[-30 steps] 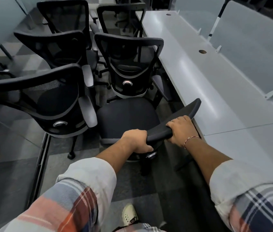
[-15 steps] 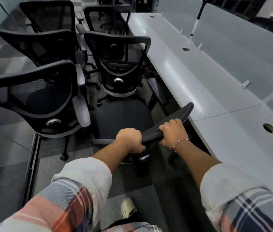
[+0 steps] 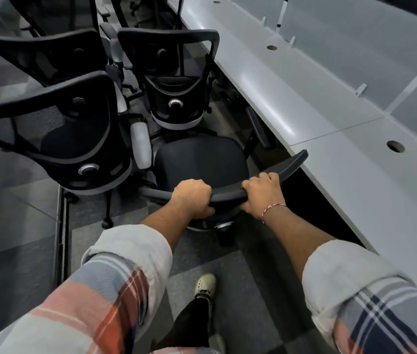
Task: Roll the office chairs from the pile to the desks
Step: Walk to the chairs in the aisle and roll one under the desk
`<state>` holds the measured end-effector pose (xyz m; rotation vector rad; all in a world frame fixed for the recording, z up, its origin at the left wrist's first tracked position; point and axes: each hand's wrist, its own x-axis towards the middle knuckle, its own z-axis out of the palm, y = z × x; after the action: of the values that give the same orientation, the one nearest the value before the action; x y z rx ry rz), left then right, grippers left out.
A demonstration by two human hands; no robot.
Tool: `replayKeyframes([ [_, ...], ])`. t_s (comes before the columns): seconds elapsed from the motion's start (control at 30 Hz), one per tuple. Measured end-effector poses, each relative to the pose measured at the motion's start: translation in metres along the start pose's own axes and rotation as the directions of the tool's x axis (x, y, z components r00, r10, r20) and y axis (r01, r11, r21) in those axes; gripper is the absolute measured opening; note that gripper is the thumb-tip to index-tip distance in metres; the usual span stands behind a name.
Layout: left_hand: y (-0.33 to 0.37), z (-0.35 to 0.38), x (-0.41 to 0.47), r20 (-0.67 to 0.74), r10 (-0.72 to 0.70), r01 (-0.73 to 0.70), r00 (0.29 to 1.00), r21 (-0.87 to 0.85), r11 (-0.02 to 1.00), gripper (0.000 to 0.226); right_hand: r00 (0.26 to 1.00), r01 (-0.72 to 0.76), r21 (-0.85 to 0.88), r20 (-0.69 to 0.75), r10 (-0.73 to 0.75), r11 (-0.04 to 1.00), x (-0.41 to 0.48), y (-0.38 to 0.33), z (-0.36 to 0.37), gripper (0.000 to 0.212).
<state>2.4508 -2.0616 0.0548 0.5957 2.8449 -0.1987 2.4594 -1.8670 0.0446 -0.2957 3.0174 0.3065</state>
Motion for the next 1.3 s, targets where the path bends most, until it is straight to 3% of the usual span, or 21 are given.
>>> replayKeyframes([
  [0.4,-0.069,0.012,-0.044,-0.012,0.091,-0.089,0.996,0.106,0.990,0.043,0.998,0.019,0.001,-0.063,-0.019,1.000,-0.028,-0.080,-0.019,0.035],
  [0.77,-0.127,0.037,-0.098,-0.082,0.232,-0.226,0.969,0.082,0.971,0.046,0.988,-0.130,-0.027,-0.082,0.127,0.991,-0.066,-0.179,-0.028,0.050],
  [0.93,-0.141,0.047,-0.126,-0.129,0.301,-0.299,0.945,0.037,0.954,0.038,0.983,-0.166,0.008,-0.079,0.166,0.986,-0.085,-0.231,-0.038,0.046],
  [1.3,-0.168,0.060,-0.186,-0.168,0.400,-0.381,0.901,0.132,0.915,0.037,0.995,-0.065,-0.022,-0.071,0.063,0.998,-0.122,-0.286,-0.052,0.043],
])
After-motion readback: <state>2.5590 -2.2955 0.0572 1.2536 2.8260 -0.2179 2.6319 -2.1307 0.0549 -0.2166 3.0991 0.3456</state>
